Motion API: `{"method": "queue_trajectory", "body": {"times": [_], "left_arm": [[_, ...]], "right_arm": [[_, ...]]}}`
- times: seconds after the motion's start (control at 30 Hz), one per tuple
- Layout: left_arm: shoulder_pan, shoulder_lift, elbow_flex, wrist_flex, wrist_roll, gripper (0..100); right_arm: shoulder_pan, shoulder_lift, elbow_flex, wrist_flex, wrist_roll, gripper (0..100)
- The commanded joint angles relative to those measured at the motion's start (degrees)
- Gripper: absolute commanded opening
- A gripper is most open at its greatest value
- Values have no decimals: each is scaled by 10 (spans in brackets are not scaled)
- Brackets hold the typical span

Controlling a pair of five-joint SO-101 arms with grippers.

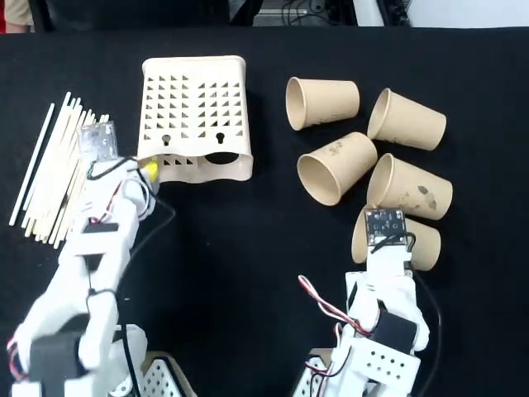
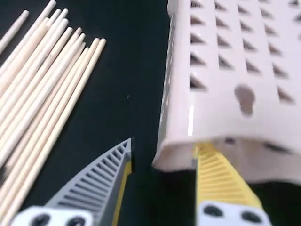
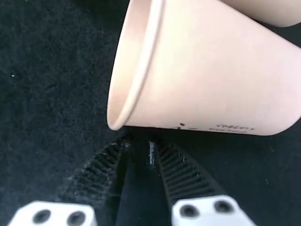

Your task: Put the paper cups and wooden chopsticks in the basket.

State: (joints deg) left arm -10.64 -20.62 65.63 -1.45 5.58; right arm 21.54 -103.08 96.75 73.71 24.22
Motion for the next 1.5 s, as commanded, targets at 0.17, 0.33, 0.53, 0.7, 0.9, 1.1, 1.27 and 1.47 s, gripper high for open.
{"method": "queue_trajectory", "body": {"times": [0.17, 0.33, 0.53, 0.7, 0.9, 1.1, 1.27, 1.47], "left_arm": [[7, 171, -131, -89, 24, 73], [16, 209, -153, -117, 5, 30], [28, 160, -109, -114, 4, 28], [36, 6, -43, -33, 4, 28], [59, -201, -133, 359, 4, 28], [117, -276, -307, 650, 2, 28], [122, -255, -419, 737, 4, 28], [109, -168, -481, 745, 4, 28]], "right_arm": [[7, -36, -2, 4, 3, 67], [8, -36, -2, 4, 3, 67], [8, -36, -2, 4, 3, 67], [9, -36, -2, 4, 3, 67], [9, -36, -2, 4, 3, 67], [9, -36, -2, 4, 3, 67], [9, -36, -2, 4, 3, 67], [9, -36, -2, 4, 3, 67]]}}
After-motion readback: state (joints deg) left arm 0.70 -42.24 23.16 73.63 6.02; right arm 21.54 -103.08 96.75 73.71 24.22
